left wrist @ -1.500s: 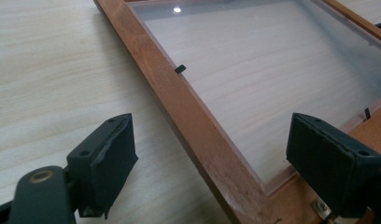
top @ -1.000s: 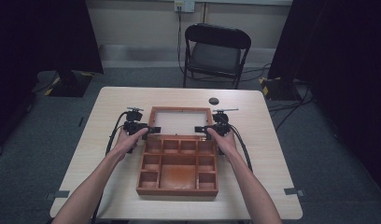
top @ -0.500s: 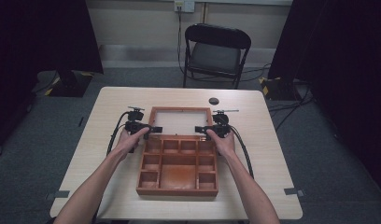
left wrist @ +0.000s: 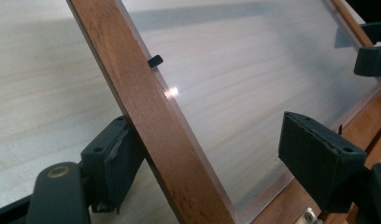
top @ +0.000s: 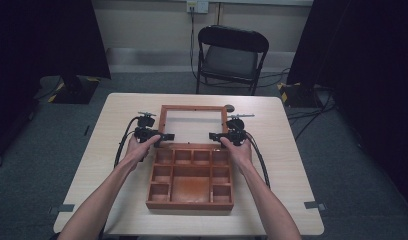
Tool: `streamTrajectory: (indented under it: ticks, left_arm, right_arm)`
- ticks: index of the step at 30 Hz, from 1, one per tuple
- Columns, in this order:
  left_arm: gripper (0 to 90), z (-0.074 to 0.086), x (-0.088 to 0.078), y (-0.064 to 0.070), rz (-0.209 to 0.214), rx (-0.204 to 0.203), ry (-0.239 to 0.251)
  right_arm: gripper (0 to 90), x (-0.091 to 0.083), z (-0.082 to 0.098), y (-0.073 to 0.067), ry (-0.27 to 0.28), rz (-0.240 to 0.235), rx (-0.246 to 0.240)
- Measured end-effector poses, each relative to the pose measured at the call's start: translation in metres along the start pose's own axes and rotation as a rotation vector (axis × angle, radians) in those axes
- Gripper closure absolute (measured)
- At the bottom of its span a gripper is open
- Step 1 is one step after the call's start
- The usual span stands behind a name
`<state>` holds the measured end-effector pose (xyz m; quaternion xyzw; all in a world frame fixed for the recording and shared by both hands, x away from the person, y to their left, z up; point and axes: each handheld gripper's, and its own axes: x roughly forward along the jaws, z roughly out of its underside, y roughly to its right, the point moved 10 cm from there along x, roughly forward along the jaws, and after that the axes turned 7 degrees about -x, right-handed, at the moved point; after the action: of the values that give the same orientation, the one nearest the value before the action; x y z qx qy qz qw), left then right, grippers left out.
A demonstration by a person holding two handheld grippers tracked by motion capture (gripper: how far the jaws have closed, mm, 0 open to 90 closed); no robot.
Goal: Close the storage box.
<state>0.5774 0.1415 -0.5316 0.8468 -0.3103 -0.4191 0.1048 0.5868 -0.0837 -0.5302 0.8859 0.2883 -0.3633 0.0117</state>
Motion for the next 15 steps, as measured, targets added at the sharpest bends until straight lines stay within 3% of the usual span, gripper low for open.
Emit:
streamTrajectory:
  ticks: [9, 15]
  left_arm:
    - [26.7, -0.006, -0.011, 0.006, -0.025, 0.027, 0.037]
    - [30.3, -0.01, -0.023, 0.01, -0.004, 0.037, 0.076]
  right_arm:
    - [27.2, -0.014, -0.01, -0.001, 0.057, 0.038, -0.015]
    - [30.9, -0.025, -0.018, -0.005, 0.096, 0.027, -0.013]
